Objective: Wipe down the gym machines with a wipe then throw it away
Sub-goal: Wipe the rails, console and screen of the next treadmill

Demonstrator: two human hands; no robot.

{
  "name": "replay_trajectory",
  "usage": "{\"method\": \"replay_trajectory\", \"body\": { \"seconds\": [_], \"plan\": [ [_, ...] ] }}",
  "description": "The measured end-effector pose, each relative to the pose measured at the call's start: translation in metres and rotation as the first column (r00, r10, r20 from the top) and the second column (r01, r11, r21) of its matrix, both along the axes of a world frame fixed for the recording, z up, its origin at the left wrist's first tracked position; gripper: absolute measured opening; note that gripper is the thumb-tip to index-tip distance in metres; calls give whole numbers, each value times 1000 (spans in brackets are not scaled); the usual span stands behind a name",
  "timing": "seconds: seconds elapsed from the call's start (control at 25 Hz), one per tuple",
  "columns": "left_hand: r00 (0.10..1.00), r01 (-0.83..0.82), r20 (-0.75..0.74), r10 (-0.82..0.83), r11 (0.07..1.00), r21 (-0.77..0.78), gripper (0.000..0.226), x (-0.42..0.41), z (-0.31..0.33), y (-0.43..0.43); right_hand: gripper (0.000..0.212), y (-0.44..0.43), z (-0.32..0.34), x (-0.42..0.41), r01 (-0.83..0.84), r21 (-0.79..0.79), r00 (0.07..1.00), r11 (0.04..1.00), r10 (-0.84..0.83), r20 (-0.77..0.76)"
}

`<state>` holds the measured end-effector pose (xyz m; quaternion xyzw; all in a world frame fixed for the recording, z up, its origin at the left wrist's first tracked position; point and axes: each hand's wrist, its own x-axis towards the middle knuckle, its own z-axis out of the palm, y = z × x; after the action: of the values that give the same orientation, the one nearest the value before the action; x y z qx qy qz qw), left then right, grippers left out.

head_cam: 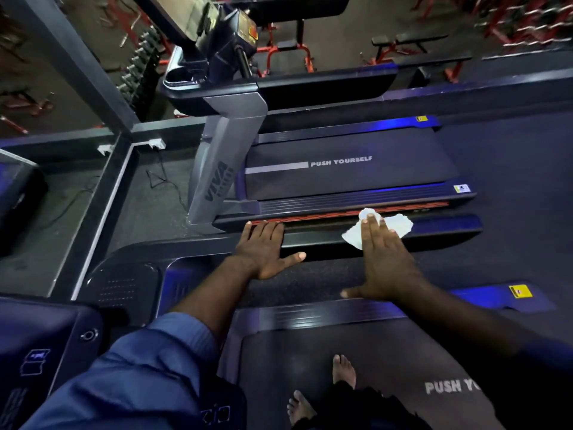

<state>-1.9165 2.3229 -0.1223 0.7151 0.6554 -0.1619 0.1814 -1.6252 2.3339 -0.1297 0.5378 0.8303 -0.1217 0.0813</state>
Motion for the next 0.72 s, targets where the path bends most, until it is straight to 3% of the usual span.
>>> {"method": "replay_trajectory", "body": {
  "seconds": [0.08, 0.2, 0.32, 0.4, 0.52, 0.64, 0.72],
  "plan": [
    [1000, 13, -9, -13, 1000, 9, 116, 5, 2, -1, 168, -13, -7, -12, -8, 10, 999, 1000, 9, -41],
    [998, 56, -16, -56, 998, 0, 119, 15, 6, -6, 166, -15, 0, 21, -74, -3, 997, 997, 74, 33],
    [998, 52, -36, -52, 999, 0, 126, 25, 2, -8, 169, 1, 10, 47, 147, -12, 988, 989, -146, 52],
    [999, 39, -38, -39, 999, -2, 127, 32, 1, -8, 170, 6, 10, 29, 204, -34, 979, 978, -204, 8],
    [998, 15, -55, -16, 1000, -18, 129, 40, 5, -8, 166, -1, -3, 13, 84, 11, 996, 996, -84, -24],
    [997, -8, -71, 2, 996, -84, 129, 45, 13, -3, 157, 5, -10, 55, -94, 71, 995, 993, 96, -27],
    [997, -42, -71, 35, 994, -99, 128, 53, 15, 3, 154, 21, -16, 82, -66, 114, 997, 991, 70, -35]
  ]
}}
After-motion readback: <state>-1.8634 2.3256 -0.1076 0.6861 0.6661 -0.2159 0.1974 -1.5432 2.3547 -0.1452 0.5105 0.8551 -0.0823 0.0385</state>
